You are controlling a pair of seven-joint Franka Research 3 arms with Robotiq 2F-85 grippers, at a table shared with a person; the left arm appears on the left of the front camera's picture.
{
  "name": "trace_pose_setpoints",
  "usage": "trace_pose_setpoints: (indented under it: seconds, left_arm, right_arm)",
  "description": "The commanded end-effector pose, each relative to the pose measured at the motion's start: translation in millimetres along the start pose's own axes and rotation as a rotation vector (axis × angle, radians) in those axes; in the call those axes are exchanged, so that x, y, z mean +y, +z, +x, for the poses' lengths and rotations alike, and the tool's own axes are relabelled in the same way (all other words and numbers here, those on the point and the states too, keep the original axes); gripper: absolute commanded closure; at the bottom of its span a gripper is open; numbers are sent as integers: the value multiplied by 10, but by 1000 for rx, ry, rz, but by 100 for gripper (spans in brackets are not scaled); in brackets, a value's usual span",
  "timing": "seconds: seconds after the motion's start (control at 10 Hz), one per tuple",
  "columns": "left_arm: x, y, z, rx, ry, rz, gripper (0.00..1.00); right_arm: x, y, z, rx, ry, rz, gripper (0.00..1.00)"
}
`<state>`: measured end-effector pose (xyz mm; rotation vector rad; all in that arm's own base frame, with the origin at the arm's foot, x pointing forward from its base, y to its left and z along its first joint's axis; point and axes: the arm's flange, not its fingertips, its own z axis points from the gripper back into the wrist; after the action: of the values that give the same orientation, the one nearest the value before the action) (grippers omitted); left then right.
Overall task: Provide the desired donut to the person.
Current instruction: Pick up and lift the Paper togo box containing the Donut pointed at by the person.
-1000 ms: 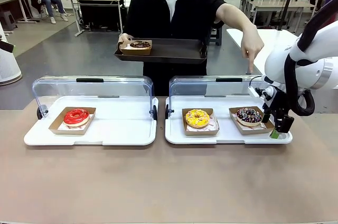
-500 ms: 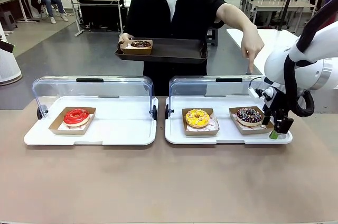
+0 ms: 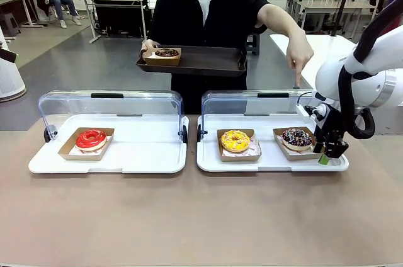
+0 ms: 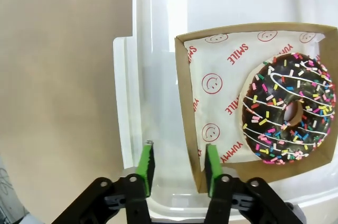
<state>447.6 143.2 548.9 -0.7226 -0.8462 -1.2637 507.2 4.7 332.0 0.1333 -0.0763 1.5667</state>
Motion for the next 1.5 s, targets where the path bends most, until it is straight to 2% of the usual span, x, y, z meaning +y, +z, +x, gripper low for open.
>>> trace_pose_setpoints:
  seconds: [0.0, 0.1, 0.2, 0.3, 1.0, 1.3, 1.4]
  left_arm:
    - [-2, 14, 6, -5, -4, 4, 0]
    - [-2, 14, 6, -5, -4, 4, 0]
    - [-2, 14, 6, -5, -4, 4, 0]
    - [-2, 14, 6, -5, -4, 4, 0]
    - [-2, 14, 6, -5, -4, 4, 0]
    - [-2, 14, 6, -5, -4, 4, 0]
    - [-2, 14, 6, -5, -4, 4, 0]
  right_arm:
    - [-83, -22, -30, 11, 26, 5, 65]
    - [-85, -23, -31, 10, 26, 5, 82]
    - [-85, -27, -31, 8, 26, 5, 84]
    - [-85, -31, -36, 6, 25, 6, 100]
    - [0, 54, 46, 14, 49, -5, 100]
    - [461, 568, 374, 63, 21, -2, 100]
    - [629, 780, 447, 74, -25, 2, 100]
